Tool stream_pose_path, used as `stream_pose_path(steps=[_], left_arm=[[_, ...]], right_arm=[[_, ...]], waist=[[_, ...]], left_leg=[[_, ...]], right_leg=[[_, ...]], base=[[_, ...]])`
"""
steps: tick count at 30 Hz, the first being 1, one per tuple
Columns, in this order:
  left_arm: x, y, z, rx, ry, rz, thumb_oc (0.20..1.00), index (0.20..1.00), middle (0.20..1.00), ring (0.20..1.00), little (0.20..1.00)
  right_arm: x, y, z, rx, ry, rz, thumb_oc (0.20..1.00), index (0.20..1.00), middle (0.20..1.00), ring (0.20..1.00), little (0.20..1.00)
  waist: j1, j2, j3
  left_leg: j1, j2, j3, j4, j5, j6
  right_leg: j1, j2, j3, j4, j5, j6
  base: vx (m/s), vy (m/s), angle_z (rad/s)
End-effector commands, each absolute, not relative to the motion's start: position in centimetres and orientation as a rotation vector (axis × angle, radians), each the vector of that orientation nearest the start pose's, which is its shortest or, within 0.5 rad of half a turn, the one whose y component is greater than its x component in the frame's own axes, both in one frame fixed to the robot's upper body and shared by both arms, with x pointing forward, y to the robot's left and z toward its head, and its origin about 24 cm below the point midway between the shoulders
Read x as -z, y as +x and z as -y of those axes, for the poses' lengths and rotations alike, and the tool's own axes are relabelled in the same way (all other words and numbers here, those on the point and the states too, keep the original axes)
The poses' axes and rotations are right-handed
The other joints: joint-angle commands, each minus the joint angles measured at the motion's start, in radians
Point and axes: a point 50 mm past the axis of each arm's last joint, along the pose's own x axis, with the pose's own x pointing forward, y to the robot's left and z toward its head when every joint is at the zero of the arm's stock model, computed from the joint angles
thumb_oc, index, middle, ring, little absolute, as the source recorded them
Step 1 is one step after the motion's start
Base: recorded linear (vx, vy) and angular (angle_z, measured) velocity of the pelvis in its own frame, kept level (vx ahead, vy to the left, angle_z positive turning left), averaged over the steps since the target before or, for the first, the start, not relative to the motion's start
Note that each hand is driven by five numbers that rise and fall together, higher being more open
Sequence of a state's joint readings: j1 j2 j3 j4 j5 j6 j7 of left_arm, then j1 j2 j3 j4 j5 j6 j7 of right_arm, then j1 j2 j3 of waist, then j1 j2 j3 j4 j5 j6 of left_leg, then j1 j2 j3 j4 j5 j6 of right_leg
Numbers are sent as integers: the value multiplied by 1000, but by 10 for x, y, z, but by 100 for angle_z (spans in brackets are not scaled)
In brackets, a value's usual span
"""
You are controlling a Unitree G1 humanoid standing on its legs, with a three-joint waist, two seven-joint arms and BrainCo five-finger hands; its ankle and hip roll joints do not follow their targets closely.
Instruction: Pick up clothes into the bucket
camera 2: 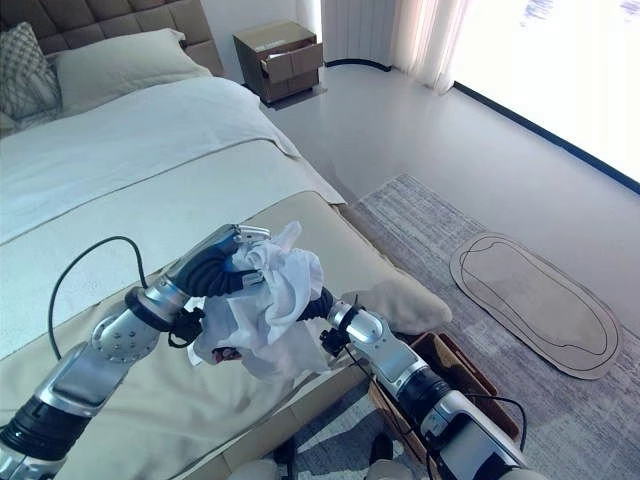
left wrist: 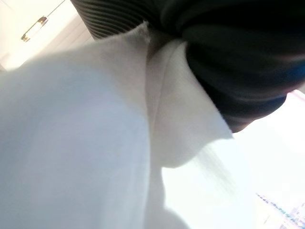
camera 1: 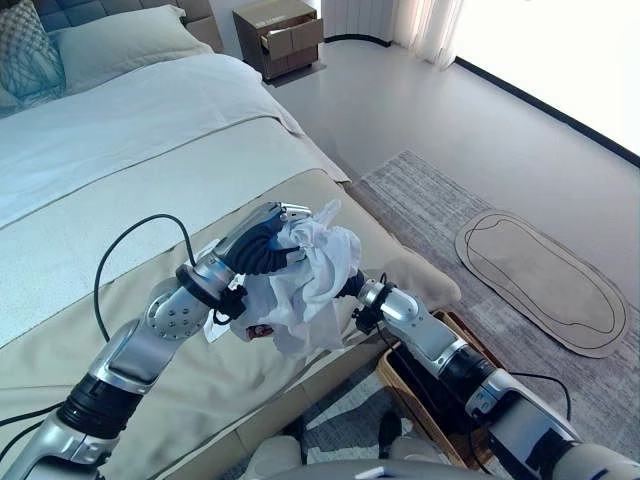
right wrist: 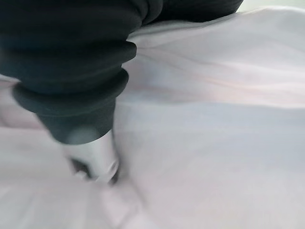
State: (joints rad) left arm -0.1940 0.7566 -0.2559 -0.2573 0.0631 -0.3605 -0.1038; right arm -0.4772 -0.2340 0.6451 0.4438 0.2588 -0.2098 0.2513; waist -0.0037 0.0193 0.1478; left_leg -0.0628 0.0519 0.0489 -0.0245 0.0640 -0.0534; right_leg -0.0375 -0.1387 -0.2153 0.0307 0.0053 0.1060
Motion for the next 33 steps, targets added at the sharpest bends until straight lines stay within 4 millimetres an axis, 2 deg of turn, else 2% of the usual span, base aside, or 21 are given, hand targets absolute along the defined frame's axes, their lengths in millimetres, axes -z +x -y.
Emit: stream_pose_path(steps=[1,7,13,14,15,17,18,19,24,28,30,31,32,33], left_arm=[[-193,228,-140,605,611,859,200,200,200,200,200],[-190,230,-144,587,606,832,200,200,200,200,200],[-172,234,-162,469,635,748,200,200,200,200,200],[-172,234,-162,469,635,748,200,200,200,200,200],[-165,234,-172,407,644,711,200,200,200,200,200],[-153,233,-182,355,653,656,200,200,200,200,200],[-148,233,-185,335,649,631,633,633,633,633,633],[-142,233,-188,313,636,603,1000,1000,1000,1000,1000],[-114,231,-206,195,530,464,1000,1000,1000,1000,1000],[-90,229,-219,106,406,353,1000,1000,1000,1000,1000],[-83,229,-221,87,381,324,1000,1000,1000,1000,1000],[-71,227,-223,66,316,274,1000,1000,1000,1000,1000],[-71,227,-223,67,315,274,1000,1000,1000,1000,1000],[-60,225,-226,37,271,224,1000,1000,1000,1000,1000]], right_arm=[[-68,292,13,-928,-157,151,200,200,200,200,200],[-57,292,24,-892,-141,101,200,200,200,200,200],[-34,288,66,-721,-69,16,200,200,200,200,200],[-34,288,66,-721,-69,16,200,200,200,200,200],[-24,279,94,-638,-29,-19,200,200,200,200,200],[-22,272,120,-543,13,-14,200,200,200,200,200],[-19,270,130,-490,31,-22,200,200,200,200,200],[-16,267,139,-440,45,-27,200,200,200,200,200],[-13,256,187,-188,53,-13,200,200,200,200,200],[-19,249,219,-5,72,37,200,200,200,200,200],[-21,247,226,44,87,53,200,200,200,200,200],[-22,245,236,115,112,73,200,200,200,200,200],[-22,244,236,116,111,73,200,200,200,200,200],[-24,241,247,181,115,87,200,200,200,200,200]], waist=[[28,-49,-34],[26,-51,-44],[15,-56,-55],[15,-55,-55],[6,-57,-56],[-7,-60,-56],[-10,-60,-58],[-13,-59,-58],[-30,-59,-62],[-42,-59,-64],[-44,-58,-63],[-49,-57,-61],[-48,-57,-61],[-53,-57,-60]], left_leg=[[32,1,-20,15,-73,4],[43,0,-18,13,-77,4],[55,0,-12,10,-81,4],[55,0,-12,10,-81,4],[57,1,-11,11,-82,4],[59,1,-8,10,-83,4],[60,1,-7,11,-84,5],[60,1,-6,11,-85,6],[63,0,-1,12,-86,8],[62,-2,1,12,-86,11],[61,-2,1,13,-87,11],[59,-3,2,16,-88,13],[59,-3,2,16,-88,13],[58,-4,3,20,-91,14]], right_leg=[[-23,-61,10,1,54,63],[-14,-61,9,-2,54,63],[-4,-62,11,-9,56,66],[-4,-62,11,-9,56,66],[-2,-62,12,-8,56,66],[-3,-63,14,-9,57,67],[-1,-63,14,-10,57,67],[0,-63,14,-9,57,68],[1,-63,21,-10,57,67],[0,-63,22,-9,58,66],[0,-63,22,-9,57,66],[-2,-63,24,-8,57,65],[-2,-63,25,-7,57,65],[-4,-63,28,-5,56,64]], base=[[30,-2,0],[0,0,0],[0,0,0],[0,0,0],[0,0,0],[0,0,0],[0,0,0],[0,0,0],[1,-1,-1],[0,0,0],[0,0,0],[-3,-8,-8],[-4,-20,-11],[0,-12,-11]])
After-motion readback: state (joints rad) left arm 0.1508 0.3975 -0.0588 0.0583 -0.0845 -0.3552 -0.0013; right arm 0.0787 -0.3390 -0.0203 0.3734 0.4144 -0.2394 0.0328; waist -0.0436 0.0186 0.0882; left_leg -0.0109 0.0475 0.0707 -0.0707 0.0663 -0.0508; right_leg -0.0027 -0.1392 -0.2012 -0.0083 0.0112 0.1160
